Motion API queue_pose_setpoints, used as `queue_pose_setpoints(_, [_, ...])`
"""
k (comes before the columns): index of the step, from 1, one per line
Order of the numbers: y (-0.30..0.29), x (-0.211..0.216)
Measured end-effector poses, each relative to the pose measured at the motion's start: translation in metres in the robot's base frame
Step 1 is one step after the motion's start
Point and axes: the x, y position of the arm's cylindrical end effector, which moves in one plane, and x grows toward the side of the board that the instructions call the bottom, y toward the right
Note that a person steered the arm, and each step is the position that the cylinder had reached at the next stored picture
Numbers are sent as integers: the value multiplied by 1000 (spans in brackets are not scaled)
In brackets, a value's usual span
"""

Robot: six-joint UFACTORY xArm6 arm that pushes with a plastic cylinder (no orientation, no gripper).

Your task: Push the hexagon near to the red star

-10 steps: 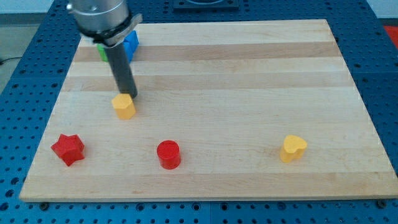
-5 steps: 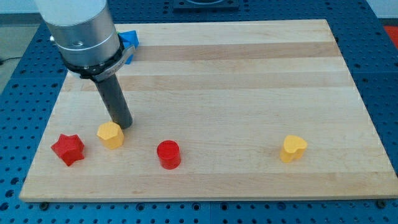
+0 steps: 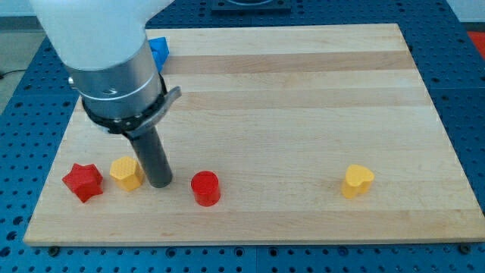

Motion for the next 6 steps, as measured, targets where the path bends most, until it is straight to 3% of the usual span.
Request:
queue_pose_setpoints(2, [12,-24])
queue_pose_setpoints(3, [95,-34])
queue_pose_setpoints(5, [161,-6])
queue_pose_setpoints(6, [88,13])
